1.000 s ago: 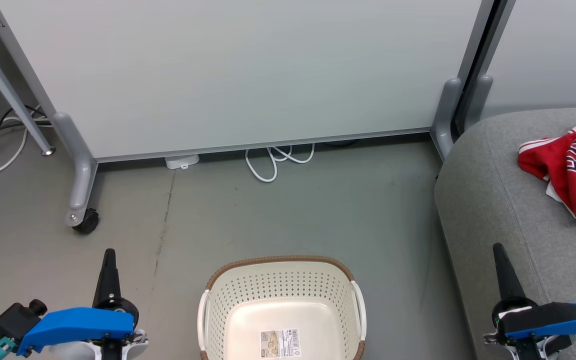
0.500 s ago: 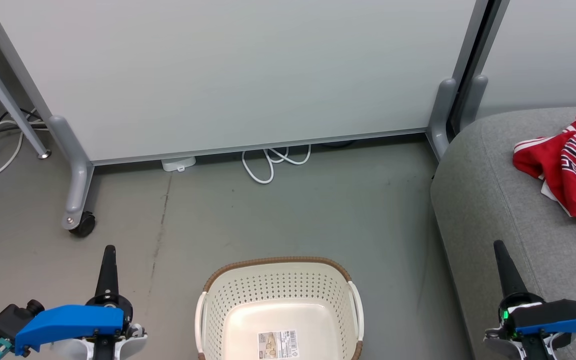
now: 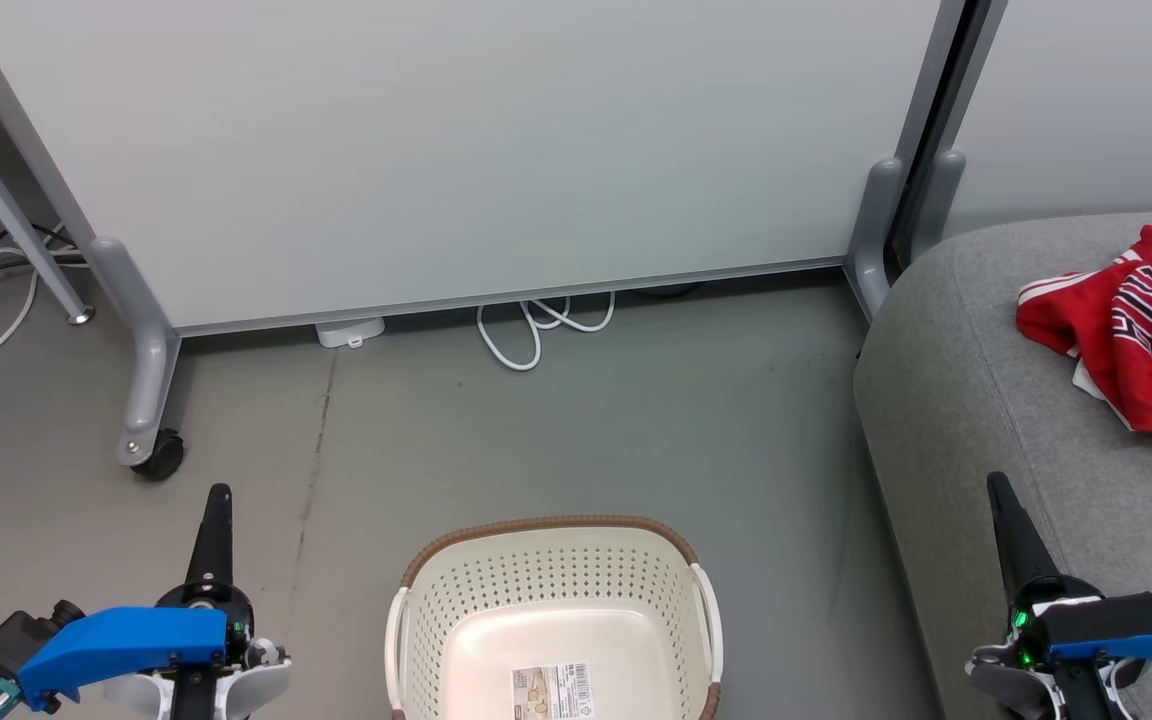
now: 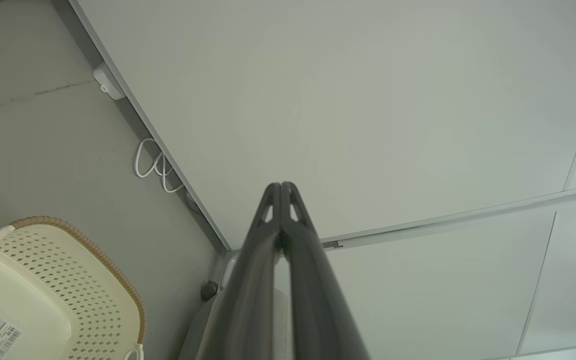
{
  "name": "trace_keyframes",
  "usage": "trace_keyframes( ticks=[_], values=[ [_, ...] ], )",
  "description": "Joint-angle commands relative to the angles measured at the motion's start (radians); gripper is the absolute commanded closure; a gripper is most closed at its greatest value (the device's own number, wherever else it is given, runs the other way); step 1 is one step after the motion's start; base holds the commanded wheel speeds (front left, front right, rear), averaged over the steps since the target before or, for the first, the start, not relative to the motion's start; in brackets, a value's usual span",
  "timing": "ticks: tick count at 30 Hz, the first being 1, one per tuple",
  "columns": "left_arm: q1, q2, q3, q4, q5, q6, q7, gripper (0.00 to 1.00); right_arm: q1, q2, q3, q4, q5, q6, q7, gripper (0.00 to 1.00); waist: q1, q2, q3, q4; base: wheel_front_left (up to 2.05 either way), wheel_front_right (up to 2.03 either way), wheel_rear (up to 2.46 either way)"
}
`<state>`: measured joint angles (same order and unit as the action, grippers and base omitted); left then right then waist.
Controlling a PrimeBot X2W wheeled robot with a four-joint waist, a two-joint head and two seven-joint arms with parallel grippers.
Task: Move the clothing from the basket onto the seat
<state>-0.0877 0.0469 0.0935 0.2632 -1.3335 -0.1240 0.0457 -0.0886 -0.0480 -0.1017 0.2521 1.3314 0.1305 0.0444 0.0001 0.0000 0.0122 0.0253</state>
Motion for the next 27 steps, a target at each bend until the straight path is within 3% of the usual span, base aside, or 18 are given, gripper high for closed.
trace_keyframes(
  ticks=[1,27],
  values=[
    [-0.02,0.005,0.008,-0.009,-0.028,-0.007,0.007,1.0,-0.015,-0.003,-0.003,-0.007,0.029,0.0,0.009,1.0,-0.0001,0.0,-0.001,-0.001,0.0,0.0,0.0],
    [-0.025,0.005,0.019,-0.018,-0.229,-0.01,0.059,1.0,-0.023,-0.004,-0.012,-0.008,0.232,0.0,0.061,1.0,-0.0001,0.0,-0.007,-0.02,0.0,0.0,0.0]
  ],
)
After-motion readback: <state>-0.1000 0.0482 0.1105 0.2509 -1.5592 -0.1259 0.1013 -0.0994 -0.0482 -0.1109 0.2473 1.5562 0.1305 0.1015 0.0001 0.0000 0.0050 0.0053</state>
